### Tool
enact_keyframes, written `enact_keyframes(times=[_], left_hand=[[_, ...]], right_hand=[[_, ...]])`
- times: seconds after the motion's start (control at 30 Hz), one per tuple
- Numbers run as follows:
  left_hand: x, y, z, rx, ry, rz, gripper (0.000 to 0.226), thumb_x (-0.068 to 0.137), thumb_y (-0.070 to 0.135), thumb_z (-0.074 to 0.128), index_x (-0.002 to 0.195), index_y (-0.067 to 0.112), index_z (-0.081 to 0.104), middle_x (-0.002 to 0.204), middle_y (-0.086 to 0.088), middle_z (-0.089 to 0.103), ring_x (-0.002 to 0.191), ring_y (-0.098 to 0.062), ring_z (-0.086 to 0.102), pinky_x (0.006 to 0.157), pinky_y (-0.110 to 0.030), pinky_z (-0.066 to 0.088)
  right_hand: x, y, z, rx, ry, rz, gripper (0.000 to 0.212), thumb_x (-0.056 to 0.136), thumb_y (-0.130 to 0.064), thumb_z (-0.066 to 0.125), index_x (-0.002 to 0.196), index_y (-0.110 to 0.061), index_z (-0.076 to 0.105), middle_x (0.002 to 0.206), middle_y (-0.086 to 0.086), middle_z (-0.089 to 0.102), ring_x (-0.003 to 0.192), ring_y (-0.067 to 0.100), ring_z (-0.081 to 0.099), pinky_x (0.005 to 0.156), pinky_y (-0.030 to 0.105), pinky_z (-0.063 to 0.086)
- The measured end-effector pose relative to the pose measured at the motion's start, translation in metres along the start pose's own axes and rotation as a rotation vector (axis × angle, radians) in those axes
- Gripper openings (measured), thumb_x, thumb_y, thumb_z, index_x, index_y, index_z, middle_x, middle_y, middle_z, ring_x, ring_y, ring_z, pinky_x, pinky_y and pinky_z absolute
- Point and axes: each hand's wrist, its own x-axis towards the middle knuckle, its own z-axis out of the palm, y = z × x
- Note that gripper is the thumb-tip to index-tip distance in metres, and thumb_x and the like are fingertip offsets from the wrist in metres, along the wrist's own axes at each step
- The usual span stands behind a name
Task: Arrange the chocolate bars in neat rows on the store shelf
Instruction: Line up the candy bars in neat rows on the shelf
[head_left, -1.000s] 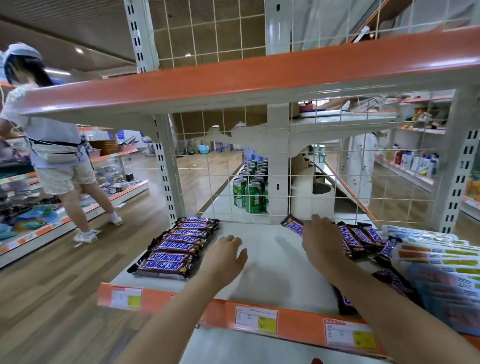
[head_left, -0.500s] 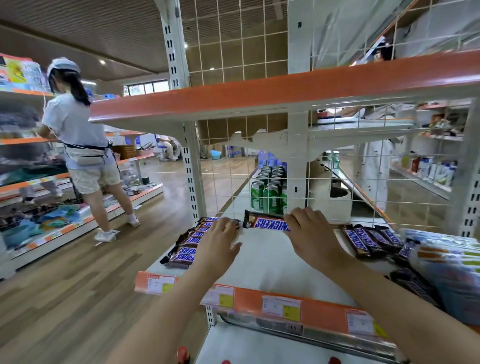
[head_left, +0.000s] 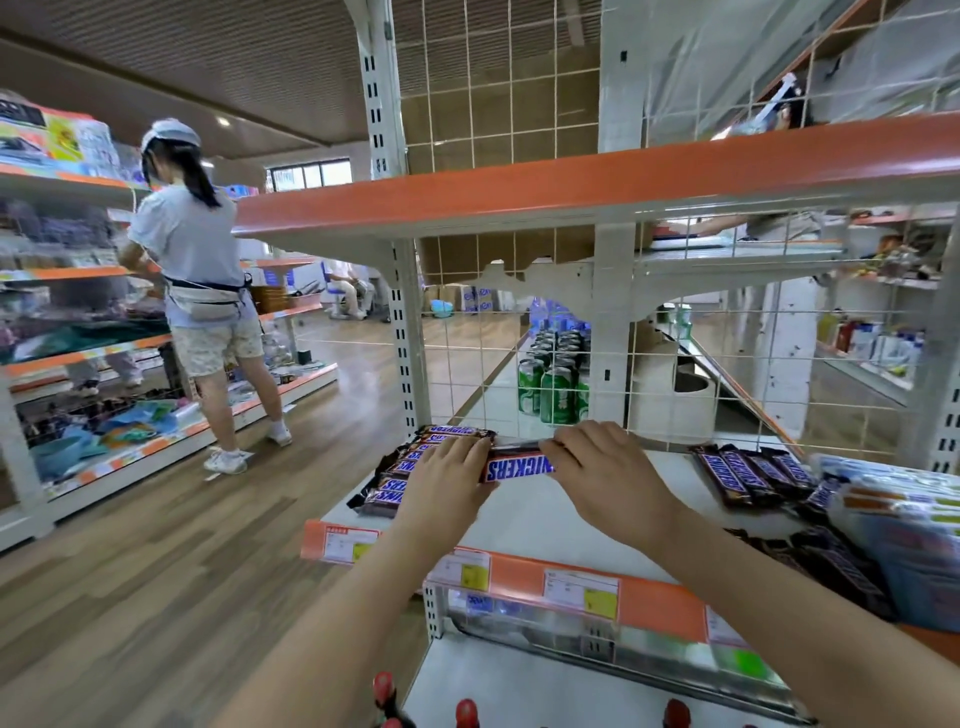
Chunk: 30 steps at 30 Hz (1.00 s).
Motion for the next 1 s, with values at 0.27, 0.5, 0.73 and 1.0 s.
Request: enact_keyframes(times=[0.27,0.5,0.73,1.0], left_hand=[[-0.005,-0.008,-0.002,0.061,0.066,0.062,0.05,0.052,0.033,0.09,0.093,0.011,0.07,0.084,-0.001,0.071,0.074,-0.022,0.068,0.065,-0.031,0.054],[-0.011,-0.012,-0.003,-0.008,0.011,-0.019,0.049,0.09,0.034,0.055,0.133,0.011,0.049,0.128,-0.004,0.057,0.119,-0.025,0.052,0.099,-0.035,0.038],[-0.013,-0.018,0.005,-0.032,0.064,0.042,0.042,0.058,0.026,0.083,0.092,0.006,0.069,0.084,-0.006,0.071,0.073,-0.028,0.068,0.062,-0.038,0.056],[-0.022,-0.017,0.006,-0.107,0.038,-0.004,0.051,0.092,0.033,0.054,0.136,0.008,0.045,0.131,-0.007,0.054,0.123,-0.026,0.047,0.103,-0.034,0.031]], right_hand=[[0.003,-0.002,-0.005,0.097,-0.087,0.109,0.038,0.065,-0.036,0.083,0.094,-0.015,0.069,0.088,0.003,0.064,0.08,0.023,0.063,0.077,0.033,0.044],[0.01,0.003,-0.021,0.808,-0.288,0.78,0.04,0.09,-0.04,0.056,0.12,-0.014,0.058,0.109,-0.003,0.051,0.1,0.008,0.05,0.084,0.021,0.039],[0.015,0.001,-0.02,1.171,-0.421,1.109,0.036,0.095,-0.037,0.047,0.11,-0.007,0.06,0.095,0.003,0.062,0.084,0.017,0.059,0.077,0.03,0.045],[0.021,-0.011,-0.017,1.297,-0.507,1.104,0.022,0.095,-0.03,0.052,0.098,-0.01,0.059,0.08,0.002,0.062,0.066,0.012,0.06,0.064,0.022,0.046]])
